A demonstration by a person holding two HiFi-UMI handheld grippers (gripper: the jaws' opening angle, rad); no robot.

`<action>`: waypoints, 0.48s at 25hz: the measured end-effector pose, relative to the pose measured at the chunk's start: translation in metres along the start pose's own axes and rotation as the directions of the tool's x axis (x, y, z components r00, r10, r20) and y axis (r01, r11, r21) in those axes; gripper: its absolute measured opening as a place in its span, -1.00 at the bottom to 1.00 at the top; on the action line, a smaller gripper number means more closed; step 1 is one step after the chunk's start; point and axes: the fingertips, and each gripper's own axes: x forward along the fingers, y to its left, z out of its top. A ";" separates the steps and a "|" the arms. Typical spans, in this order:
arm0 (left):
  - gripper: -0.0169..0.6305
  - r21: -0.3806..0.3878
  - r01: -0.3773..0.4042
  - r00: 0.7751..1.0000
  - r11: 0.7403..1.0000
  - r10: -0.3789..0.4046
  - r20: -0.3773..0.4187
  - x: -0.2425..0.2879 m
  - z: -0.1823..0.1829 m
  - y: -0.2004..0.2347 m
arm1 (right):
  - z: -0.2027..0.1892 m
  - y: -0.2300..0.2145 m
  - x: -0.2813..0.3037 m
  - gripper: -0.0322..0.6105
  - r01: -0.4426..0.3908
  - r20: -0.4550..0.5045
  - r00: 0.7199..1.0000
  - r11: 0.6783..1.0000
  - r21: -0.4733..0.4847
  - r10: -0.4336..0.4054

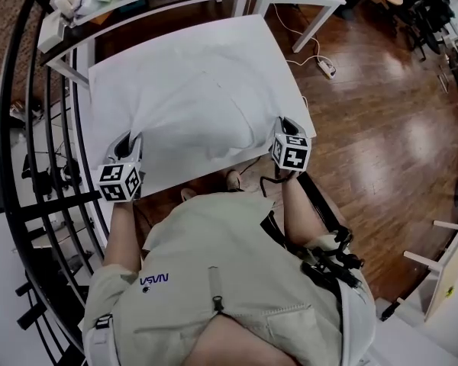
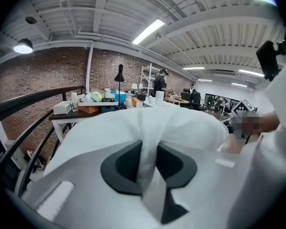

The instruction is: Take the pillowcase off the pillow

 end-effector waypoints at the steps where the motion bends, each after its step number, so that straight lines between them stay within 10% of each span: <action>1: -0.68 -0.004 0.003 1.000 1.000 -0.003 -0.006 -0.001 -0.006 -0.002 | -0.002 0.006 0.000 -0.82 -0.013 -0.005 1.000 1.000 -0.004 0.013; 12: -0.08 0.028 0.072 0.997 0.997 -0.073 0.025 -0.042 0.026 -0.026 | 0.101 0.020 -0.044 -0.45 -0.066 0.254 0.964 0.995 -0.076 0.083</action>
